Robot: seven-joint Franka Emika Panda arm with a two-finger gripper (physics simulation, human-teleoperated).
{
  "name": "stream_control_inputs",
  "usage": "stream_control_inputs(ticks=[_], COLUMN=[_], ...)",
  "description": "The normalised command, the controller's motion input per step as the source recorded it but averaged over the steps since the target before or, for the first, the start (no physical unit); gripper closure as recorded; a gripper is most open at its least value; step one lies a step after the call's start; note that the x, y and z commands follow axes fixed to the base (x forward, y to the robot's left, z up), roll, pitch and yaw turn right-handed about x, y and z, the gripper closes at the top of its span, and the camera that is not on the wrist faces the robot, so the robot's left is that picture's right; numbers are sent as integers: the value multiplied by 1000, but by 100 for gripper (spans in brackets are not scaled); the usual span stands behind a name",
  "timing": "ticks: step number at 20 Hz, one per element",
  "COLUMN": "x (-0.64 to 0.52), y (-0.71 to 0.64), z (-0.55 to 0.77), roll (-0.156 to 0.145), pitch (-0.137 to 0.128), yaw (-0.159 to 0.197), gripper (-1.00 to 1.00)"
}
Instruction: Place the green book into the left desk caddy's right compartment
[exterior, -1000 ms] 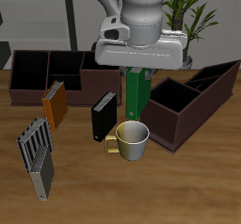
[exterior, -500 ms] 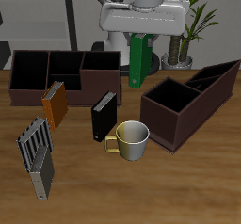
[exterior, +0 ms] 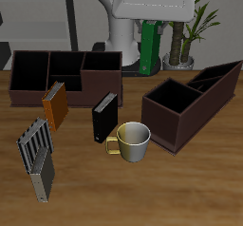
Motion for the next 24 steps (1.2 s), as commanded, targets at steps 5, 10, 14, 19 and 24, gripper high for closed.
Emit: stream_control_inputs(ticks=[5,10,14,19,24], x=[-72,-66,-16,10,68], y=[230,405,390,299,83], z=[36,-40,-114,-99,-131], roll=[-5,29,45,-4,-75], pitch=[19,34,26,10,11], yaw=[-21,-4,5,-6,-44], gripper=[100,100,100,100,100])
